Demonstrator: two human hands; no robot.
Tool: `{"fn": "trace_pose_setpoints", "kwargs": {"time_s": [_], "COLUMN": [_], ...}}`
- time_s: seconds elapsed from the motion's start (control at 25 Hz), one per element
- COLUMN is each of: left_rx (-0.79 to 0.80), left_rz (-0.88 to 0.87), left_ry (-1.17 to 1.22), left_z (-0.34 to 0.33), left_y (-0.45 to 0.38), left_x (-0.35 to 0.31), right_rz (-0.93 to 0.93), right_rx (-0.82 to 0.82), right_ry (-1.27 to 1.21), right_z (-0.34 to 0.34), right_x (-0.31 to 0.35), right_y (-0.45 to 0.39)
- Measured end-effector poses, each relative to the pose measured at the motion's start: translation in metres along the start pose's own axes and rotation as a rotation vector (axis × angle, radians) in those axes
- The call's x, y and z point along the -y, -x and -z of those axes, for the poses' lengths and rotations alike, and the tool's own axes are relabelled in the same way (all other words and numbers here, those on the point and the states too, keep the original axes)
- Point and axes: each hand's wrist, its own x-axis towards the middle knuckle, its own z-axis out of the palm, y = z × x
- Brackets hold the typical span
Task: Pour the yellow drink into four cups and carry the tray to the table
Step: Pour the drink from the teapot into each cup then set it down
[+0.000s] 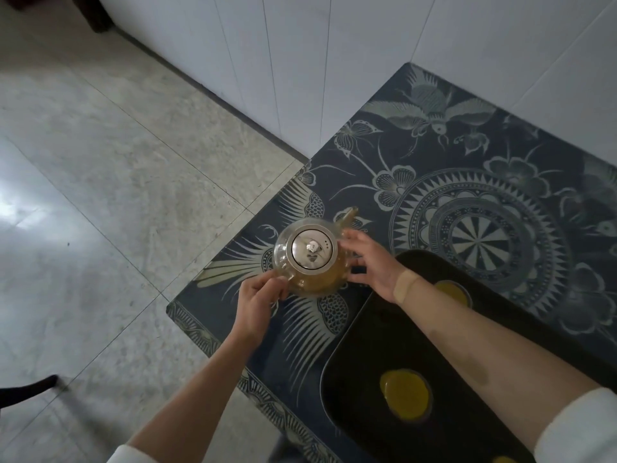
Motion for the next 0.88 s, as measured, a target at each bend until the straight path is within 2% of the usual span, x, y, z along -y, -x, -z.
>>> {"fn": "trace_pose_setpoints", "kwargs": {"time_s": [0.88], "left_rx": [-0.042], "left_rz": [0.053], "left_ry": [-0.009], "left_z": [-0.003], "left_y": [-0.003], "left_x": [-0.005], "right_rz": [0.02], "right_rx": [-0.003], "right_ry": [0.017], "right_z": [-0.009], "right_x": [-0.001], "right_y": [-0.021]}}
